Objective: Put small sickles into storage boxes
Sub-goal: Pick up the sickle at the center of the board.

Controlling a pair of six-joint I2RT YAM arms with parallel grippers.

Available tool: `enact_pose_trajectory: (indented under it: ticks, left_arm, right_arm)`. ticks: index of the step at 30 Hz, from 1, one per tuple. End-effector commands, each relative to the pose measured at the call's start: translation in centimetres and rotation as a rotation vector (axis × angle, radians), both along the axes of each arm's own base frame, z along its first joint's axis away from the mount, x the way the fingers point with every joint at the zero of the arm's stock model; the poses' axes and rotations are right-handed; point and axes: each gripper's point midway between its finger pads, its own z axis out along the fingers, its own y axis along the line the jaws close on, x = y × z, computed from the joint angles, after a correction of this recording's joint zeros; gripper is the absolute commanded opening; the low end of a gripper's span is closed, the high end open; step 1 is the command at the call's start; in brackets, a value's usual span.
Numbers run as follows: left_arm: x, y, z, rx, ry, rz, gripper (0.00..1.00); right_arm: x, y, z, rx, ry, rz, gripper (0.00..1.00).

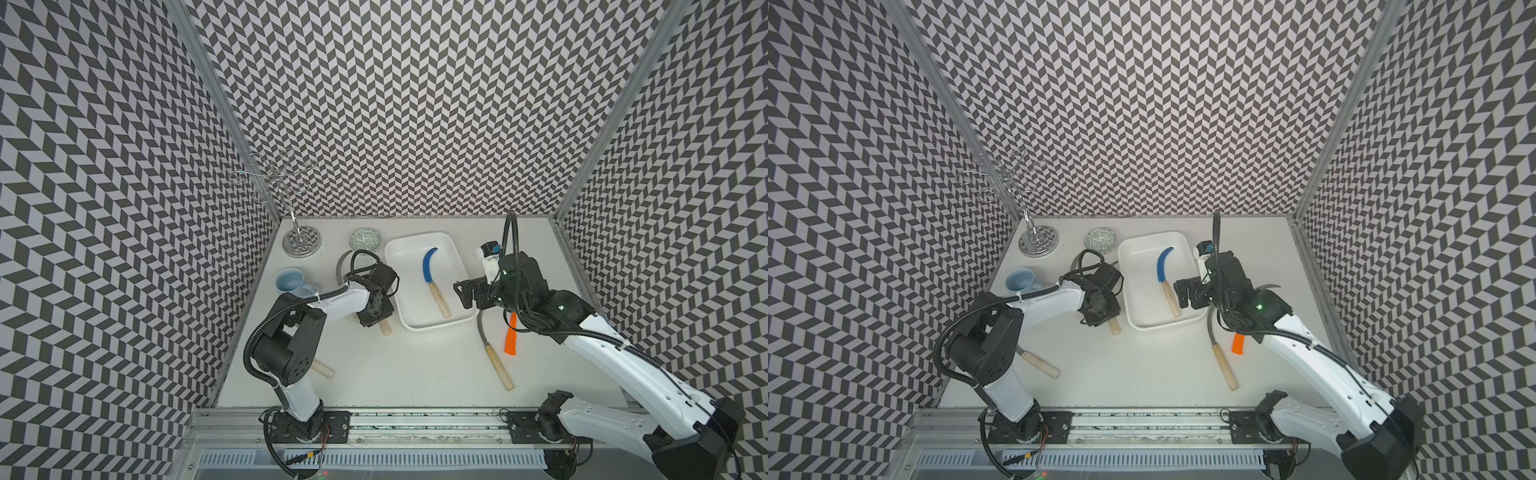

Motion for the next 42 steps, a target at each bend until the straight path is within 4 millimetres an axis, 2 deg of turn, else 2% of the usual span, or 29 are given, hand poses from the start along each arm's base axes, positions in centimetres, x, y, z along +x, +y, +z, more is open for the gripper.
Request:
enact_pose_trajectory:
  ticks: [1,8,15,20,26,31,40,42]
  left_arm:
    - [-1.2,1.7,-0.9,0.102,0.057,-0.011,0.41]
    - [-1.1,2.3,-1.0,0.172,0.088,-0.057,0.44]
    - [-1.3,2.2,-2.7,0.162,0.121,-0.084,0.43]
    - [-1.7,2.0,-3.6,0.148,0.137,-0.092,0.33]
    - [-1.6,1.9,-3.9,0.142,0.139,-0.100,0.26]
    - [-1.6,1.9,-3.9,0.138,0.136,-0.094,0.21]
    - [-1.5,2.2,-2.7,0.148,0.109,-0.079,0.20]
    - [-1.4,2.2,-2.1,0.147,0.096,-0.077,0.14]
  right_arm:
    - [0.2,0.0,1.4,0.040,-0.054,0.001,1.00]
    - [0.0,0.0,1.4,0.062,-0.060,0.004,1.00]
    - [-0.2,-0.1,1.6,0.070,-0.068,0.008,1.00]
    - [-0.3,-0.2,1.6,0.072,-0.071,0.007,1.00]
    - [-0.3,-0.3,1.5,0.071,-0.070,0.005,1.00]
    - [-0.3,-0.3,1.3,0.070,-0.067,0.004,1.00]
    - [-0.3,-0.2,1.2,0.071,-0.061,0.008,1.00]
    - [-0.3,-0.2,1.2,0.070,-0.062,0.007,1.00]
